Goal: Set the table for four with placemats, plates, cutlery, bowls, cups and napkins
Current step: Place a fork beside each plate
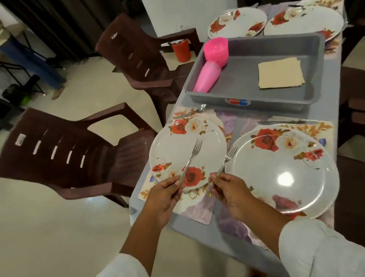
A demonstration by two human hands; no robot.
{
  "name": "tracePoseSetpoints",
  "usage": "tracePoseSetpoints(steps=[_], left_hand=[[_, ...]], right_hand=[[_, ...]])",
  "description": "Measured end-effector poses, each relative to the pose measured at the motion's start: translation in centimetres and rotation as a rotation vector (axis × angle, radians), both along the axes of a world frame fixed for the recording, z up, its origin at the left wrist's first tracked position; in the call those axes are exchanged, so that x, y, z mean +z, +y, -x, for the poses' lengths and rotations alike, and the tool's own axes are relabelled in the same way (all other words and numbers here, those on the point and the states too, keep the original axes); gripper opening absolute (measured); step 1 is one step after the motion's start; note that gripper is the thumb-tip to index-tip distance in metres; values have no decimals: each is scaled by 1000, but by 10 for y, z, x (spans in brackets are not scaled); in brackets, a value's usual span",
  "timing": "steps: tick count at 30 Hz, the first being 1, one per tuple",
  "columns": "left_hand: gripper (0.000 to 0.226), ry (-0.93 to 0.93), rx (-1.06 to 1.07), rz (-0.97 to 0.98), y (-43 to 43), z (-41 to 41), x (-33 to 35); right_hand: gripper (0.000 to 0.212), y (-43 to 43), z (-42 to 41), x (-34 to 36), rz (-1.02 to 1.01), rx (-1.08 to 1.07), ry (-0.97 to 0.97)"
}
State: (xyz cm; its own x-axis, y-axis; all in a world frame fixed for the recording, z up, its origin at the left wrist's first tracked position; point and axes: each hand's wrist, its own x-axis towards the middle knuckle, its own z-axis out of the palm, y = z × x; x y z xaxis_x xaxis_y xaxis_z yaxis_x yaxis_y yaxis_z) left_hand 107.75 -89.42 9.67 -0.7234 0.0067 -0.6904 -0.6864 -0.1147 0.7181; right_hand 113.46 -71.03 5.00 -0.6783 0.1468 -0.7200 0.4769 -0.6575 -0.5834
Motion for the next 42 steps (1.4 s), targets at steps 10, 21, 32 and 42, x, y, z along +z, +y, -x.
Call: tracePoseSetpoints(steps=[10, 21, 32, 42], left_hand=[[17, 85, -228, 73, 4, 172, -9], [24, 129, -623, 214, 12, 344, -69], [18, 198, -797, 270, 36, 390, -100], [5, 396, -858, 554, 49, 395, -107]], right_hand=[[14, -24, 61, -2, 16, -135, 50], [13, -69, 136, -7, -32, -502, -64], [17, -85, 147, -4, -123, -621, -142], [17, -87, 151, -3, -135, -666, -191]])
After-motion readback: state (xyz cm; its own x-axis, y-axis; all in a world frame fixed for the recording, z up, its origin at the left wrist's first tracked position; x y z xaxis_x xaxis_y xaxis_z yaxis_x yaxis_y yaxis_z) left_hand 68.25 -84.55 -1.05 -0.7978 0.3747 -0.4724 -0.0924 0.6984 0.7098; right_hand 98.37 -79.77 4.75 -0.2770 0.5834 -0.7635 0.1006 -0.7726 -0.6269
